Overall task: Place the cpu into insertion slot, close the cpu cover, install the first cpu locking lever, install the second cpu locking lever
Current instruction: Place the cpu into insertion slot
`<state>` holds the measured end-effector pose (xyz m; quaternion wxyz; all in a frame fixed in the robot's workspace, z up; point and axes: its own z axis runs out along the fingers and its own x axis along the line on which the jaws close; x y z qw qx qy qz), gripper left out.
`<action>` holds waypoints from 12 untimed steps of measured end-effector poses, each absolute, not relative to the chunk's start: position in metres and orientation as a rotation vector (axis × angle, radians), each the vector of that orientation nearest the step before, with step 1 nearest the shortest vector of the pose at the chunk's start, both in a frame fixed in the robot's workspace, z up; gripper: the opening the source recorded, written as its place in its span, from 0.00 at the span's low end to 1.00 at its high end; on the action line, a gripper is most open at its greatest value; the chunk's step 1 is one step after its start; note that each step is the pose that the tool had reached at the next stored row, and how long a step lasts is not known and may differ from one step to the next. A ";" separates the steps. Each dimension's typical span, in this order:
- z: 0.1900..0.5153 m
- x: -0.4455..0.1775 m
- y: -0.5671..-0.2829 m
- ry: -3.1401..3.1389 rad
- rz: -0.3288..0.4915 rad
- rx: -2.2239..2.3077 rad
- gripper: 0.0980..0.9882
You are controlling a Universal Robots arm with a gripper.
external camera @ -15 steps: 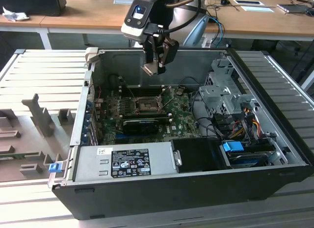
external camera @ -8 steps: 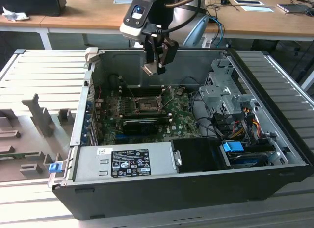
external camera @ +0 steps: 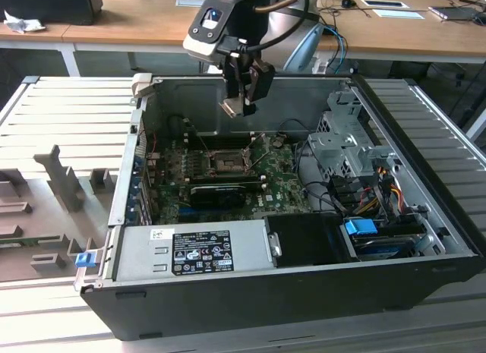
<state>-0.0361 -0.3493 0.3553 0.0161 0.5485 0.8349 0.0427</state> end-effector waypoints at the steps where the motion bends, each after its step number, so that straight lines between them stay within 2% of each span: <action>1: 0.355 -0.036 -0.349 2.592 0.133 1.712 0.48; 12: 0.355 -0.036 -0.349 2.542 0.131 1.781 0.48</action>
